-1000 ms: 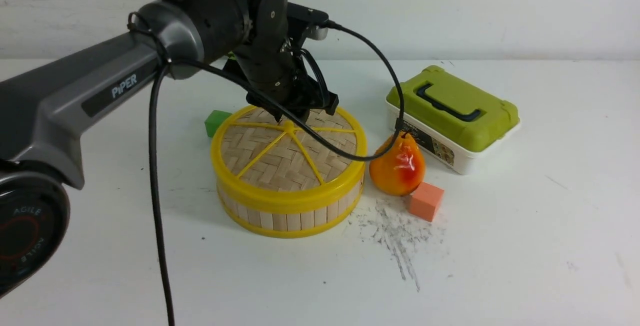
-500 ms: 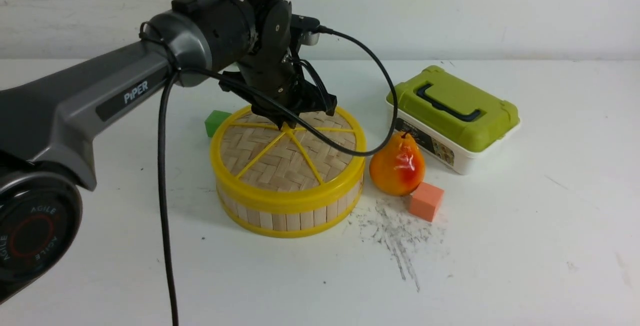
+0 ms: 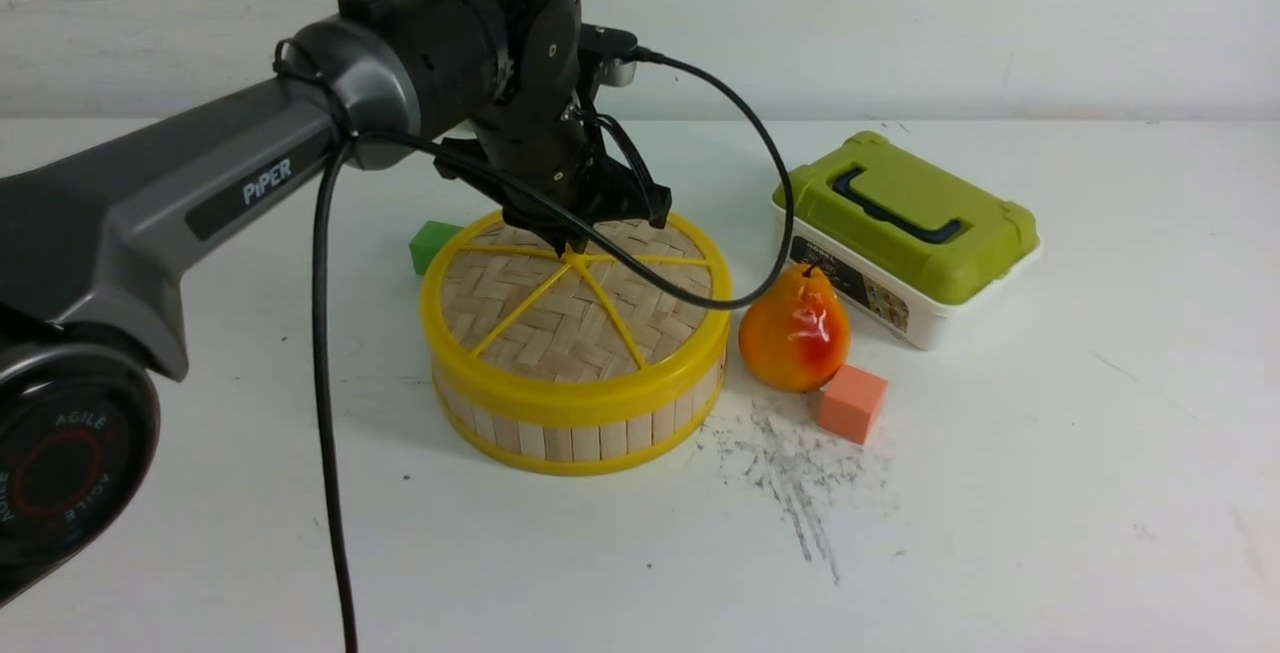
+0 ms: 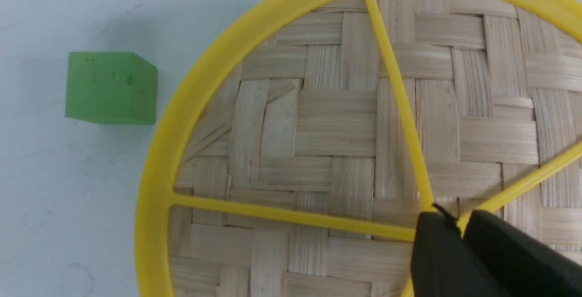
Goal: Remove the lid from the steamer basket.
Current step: Use the left arm to lift the lid of the steamer
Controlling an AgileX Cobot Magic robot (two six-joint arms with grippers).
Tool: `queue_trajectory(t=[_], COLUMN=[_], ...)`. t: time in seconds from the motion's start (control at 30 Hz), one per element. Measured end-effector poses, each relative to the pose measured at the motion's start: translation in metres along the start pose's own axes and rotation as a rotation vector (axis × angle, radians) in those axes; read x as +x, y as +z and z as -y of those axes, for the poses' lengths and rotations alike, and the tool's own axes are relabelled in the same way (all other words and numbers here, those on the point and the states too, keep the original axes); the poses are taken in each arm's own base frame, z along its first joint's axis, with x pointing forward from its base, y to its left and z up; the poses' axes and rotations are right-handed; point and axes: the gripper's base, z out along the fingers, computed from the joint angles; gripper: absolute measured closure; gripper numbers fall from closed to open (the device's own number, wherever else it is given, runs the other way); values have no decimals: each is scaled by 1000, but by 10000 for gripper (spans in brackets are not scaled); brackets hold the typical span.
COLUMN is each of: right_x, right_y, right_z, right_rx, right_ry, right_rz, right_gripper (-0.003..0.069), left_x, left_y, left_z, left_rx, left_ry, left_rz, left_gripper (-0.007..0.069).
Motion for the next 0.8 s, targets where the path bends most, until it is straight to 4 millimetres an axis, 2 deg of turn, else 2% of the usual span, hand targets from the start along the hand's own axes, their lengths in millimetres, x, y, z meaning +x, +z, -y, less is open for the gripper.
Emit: queue_trajectory(t=[0.13, 0.27, 0.37, 0.6, 0.8], right_x=[0, 0, 0, 0, 0], right_y=[0, 0, 0, 0, 0], right_z=[0, 0, 0, 0, 0], right_rx=[0, 0, 0, 0, 0], right_ry=[0, 0, 0, 0, 0], right_rz=[0, 0, 0, 0, 0], right_gripper=[419, 419, 419, 419, 419], left_x=[0, -1, -2, 0, 0], left_y=[1, 2, 4, 12, 12], left_z=[0, 0, 1, 2, 2], left_rx=[0, 2, 5, 6, 6], left_ry=[1, 2, 3, -12, -20], left_rz=[0, 18, 28, 17, 17], left_gripper=[361, 326, 346, 510, 517])
